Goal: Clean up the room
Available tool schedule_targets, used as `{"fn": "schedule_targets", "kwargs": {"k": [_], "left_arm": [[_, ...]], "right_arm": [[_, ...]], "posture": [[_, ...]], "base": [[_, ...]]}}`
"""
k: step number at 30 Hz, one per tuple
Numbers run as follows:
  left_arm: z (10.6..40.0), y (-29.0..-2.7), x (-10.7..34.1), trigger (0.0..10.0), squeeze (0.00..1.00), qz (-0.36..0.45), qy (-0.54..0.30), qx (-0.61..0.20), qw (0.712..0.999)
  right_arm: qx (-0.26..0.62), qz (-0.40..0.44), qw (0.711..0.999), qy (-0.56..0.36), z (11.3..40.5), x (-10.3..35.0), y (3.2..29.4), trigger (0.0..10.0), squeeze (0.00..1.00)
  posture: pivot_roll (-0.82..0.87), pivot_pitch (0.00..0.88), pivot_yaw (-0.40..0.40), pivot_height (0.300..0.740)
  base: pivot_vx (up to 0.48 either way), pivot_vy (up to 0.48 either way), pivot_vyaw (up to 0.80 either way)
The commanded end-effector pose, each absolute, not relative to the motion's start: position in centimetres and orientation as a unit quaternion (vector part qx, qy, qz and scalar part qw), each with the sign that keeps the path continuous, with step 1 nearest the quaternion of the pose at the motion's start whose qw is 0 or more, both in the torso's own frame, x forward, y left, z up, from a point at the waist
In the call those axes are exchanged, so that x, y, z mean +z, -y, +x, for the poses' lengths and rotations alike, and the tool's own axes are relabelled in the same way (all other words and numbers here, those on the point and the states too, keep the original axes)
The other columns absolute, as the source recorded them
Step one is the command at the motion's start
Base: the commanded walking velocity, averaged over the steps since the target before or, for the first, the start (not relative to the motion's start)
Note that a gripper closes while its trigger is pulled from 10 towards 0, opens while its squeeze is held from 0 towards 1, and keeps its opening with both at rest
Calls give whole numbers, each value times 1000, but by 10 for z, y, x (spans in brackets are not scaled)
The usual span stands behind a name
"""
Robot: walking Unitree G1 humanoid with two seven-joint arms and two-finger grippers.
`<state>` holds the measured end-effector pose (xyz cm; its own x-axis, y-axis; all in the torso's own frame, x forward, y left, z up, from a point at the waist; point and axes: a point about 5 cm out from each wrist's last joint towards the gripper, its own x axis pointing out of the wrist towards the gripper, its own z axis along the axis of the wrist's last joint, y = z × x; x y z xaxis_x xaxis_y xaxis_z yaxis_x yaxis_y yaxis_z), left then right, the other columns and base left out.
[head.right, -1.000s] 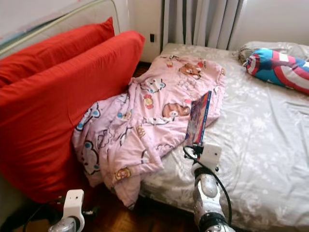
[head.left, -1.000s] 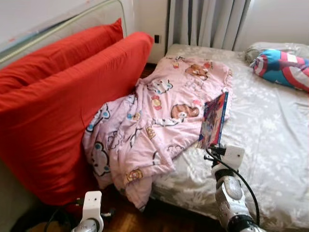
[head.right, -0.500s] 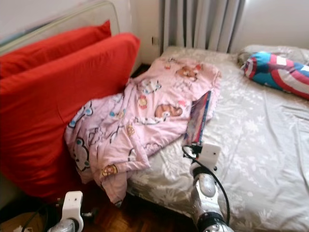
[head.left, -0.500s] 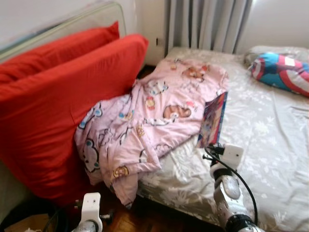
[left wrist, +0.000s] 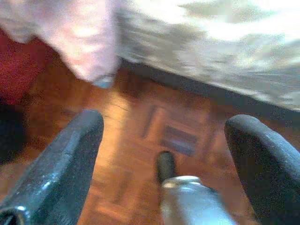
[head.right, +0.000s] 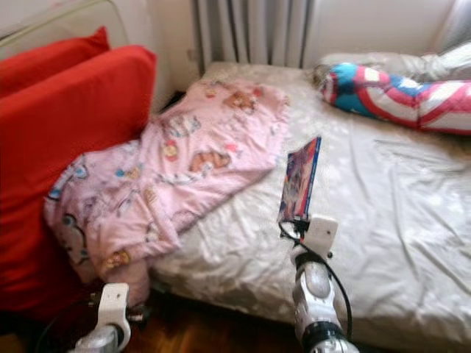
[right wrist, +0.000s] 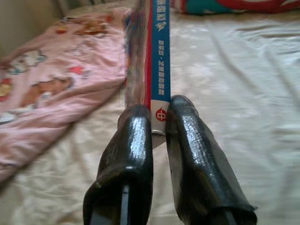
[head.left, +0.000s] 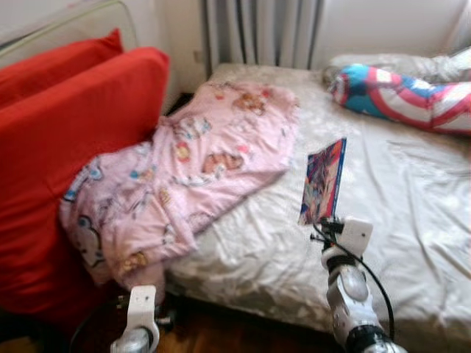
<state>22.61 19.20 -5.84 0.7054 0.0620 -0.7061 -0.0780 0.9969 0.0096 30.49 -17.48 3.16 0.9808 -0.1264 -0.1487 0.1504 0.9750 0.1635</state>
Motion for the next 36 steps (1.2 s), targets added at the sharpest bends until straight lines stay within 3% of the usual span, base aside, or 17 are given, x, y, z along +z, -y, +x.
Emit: {"fn": "schedule_targets", "kwargs": {"k": [1,23,36], "left_arm": [[217,-203,-63,10000,0,1,-398,48,916],[216,-204,-63,10000,0,4,-398,45,916],[215,-201,-64,10000,0,5,-400,41,916]], "right_arm": [[-61,87,994,-33,315,47,170,10000,0],[-62,90,993,-37,315,46,169,10000,0],[-59,88,994,-38,314,45,169,10000,0]], "posture": [[-10,34,40,740],[-10,32,39,740],[-11,33,35,740]], "base": [[0,-289,0],[0,-301,0],[0,-338,-689]]}}
